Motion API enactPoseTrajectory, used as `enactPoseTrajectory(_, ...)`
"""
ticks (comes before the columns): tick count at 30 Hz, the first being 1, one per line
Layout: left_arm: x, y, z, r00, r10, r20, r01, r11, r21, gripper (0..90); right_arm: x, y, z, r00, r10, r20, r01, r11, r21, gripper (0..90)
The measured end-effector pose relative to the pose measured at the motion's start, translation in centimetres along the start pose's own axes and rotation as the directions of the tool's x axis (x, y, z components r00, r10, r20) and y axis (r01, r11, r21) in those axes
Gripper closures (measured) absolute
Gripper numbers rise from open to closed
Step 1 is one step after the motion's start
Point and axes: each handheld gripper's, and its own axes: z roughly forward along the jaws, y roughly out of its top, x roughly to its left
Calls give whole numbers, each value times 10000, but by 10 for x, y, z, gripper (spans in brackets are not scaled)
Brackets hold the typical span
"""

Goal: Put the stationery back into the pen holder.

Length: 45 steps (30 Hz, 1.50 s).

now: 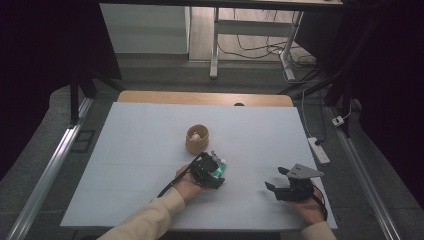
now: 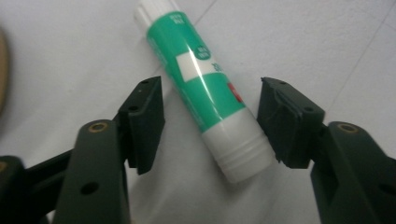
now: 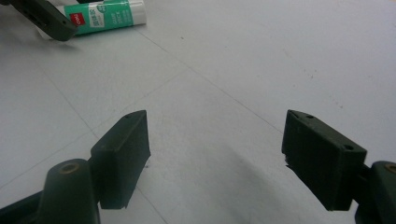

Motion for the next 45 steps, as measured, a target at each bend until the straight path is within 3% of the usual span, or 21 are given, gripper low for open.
enactPoseTrajectory(2, -1, 0, -1, 10000, 19, 16, -19, 10000, 27, 479, 0, 0, 0, 10000, 0, 13, 0, 10000, 3, 230)
enactPoseTrajectory(6, 1, -3, -2, 9999, -13, 118, 12, 10000, 60, 639, 0, 0, 0, 10000, 27, 36, -27, 10000, -1, 230)
enactPoseTrajectory(9, 2, -3, -2, 9998, -8, 209, 6, 9999, 106, 643, 0, 0, -1, 10000, -22, 86, 22, 10000, 9, 230)
enactPoseTrajectory(14, 2, -4, -3, 9993, 358, 93, -358, 9993, 43, 646, 1, 1, -2, 9999, -9, 113, 10, 9999, -111, 234)
enactPoseTrajectory(17, 6, -5, -8, 9983, 444, 374, -441, 9990, -97, 647, 1, 1, -3, 9999, -72, 103, 75, 9997, -241, 237)
enactPoseTrajectory(24, 18, -9, -36, 9940, 665, 864, -601, 9954, -741, 647, 1, 1, -5, 9999, -79, 113, 83, 9992, -388, 237)
enactPoseTrajectory(31, 28, -14, -68, 9894, 906, 1138, -736, 9866, -1455, 647, 3, 2, -6, 9996, -262, 41, 264, 9984, -502, 238)
enactPoseTrajectory(39, 37, -22, -95, 9849, 1342, 1090, -1153, 9796, -1646, 647, 4, 1, -6, 9996, -294, -1, 294, 9982, -516, 238)
enactPoseTrajectory(45, 44, -31, -103, 9798, 1595, 1204, -1406, 9783, -1520, 646, 6, 2, -6, 9994, -344, -80, 339, 9976, -597, 237)
